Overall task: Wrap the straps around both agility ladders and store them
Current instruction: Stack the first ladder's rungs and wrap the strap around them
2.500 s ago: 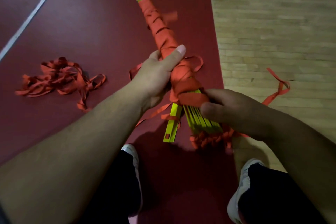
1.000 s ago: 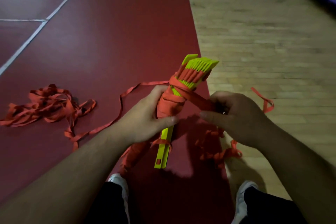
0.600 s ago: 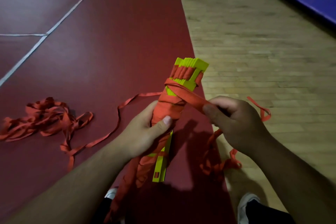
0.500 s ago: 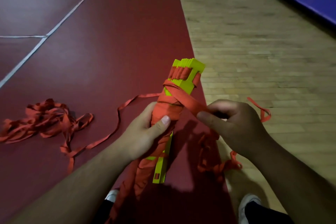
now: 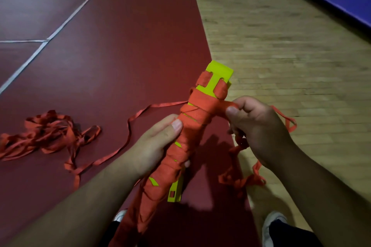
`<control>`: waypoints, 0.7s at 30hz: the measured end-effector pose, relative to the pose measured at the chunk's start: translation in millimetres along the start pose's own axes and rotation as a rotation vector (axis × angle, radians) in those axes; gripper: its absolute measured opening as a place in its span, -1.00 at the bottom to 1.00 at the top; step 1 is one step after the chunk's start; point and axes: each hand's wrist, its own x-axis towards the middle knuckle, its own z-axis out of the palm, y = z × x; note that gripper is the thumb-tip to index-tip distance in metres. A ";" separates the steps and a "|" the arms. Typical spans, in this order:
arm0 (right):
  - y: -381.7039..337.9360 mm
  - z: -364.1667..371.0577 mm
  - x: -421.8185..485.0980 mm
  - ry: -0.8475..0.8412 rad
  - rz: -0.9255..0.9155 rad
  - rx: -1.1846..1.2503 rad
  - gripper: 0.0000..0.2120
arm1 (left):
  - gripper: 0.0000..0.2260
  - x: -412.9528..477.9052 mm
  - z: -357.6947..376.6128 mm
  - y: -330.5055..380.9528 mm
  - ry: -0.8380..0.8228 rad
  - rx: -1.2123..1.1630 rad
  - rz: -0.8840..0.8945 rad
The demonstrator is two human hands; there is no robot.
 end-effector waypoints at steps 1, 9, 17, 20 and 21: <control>1.0 1.1 0.2 -0.018 0.005 0.020 -0.86 | -0.22 -0.1 0.9 -0.1 -0.021 0.034 0.012; 7.8 -5.8 1.8 -0.339 -0.048 0.259 -0.50 | -0.40 -5.2 -4.2 -2.5 -0.130 -0.018 -0.170; -5.5 -9.4 -1.2 -0.535 -0.079 0.248 -0.41 | -0.51 -7.2 10.8 -5.4 -0.118 -0.081 -0.372; -11.7 -3.7 -4.4 -0.362 -0.141 0.114 -0.60 | -0.33 -2.9 8.9 -6.2 -0.087 -0.064 -0.357; -11.1 -2.0 -4.7 -0.308 -0.124 0.093 -0.65 | -0.29 -1.9 5.9 -7.5 -0.092 -0.057 -0.301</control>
